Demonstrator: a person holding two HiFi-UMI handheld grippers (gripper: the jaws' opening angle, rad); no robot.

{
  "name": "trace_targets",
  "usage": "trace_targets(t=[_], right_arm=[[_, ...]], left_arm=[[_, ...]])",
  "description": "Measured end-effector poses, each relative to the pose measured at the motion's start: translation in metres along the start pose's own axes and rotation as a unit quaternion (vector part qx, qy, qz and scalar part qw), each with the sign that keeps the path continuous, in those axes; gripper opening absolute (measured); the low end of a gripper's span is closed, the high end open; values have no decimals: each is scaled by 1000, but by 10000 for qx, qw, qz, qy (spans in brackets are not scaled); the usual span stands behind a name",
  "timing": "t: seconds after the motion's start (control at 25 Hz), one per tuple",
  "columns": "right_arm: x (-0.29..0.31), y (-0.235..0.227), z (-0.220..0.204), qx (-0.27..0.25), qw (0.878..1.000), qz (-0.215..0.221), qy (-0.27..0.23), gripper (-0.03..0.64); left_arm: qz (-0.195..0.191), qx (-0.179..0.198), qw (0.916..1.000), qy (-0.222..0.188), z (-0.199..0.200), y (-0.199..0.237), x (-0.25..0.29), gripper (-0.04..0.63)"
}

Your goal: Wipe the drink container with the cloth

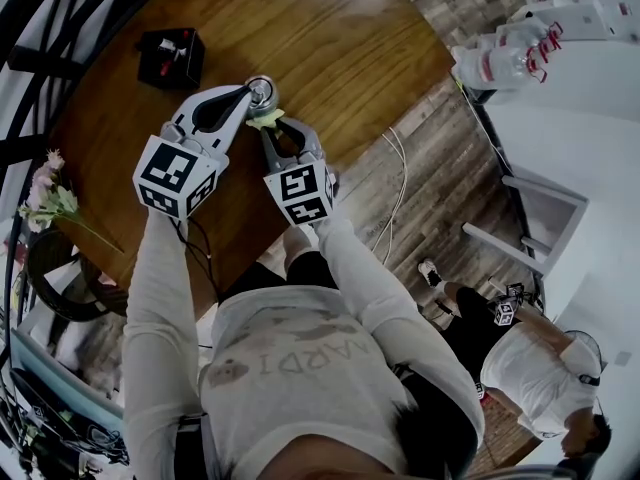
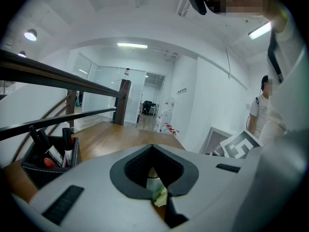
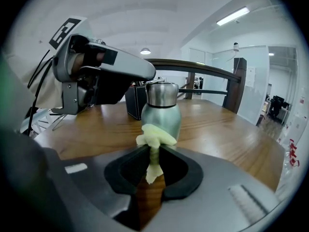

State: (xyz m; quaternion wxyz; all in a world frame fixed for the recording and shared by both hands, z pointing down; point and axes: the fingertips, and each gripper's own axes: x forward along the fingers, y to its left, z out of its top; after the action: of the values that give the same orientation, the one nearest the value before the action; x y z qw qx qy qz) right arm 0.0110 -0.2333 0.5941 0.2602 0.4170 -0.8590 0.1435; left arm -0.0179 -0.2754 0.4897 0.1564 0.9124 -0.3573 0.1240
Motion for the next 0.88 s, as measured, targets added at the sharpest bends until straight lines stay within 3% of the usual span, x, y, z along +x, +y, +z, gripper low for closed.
trace_targets(t=[0.56,0.88], right_arm=[[15,41,4,-57,9989,461,74,75],[8,28,-1,-2,9994,354,64,75]], left_arm=[[0,-49,10000,-6,-1,0,0,5],[2,-69,10000,-2,-2,1,0,5]])
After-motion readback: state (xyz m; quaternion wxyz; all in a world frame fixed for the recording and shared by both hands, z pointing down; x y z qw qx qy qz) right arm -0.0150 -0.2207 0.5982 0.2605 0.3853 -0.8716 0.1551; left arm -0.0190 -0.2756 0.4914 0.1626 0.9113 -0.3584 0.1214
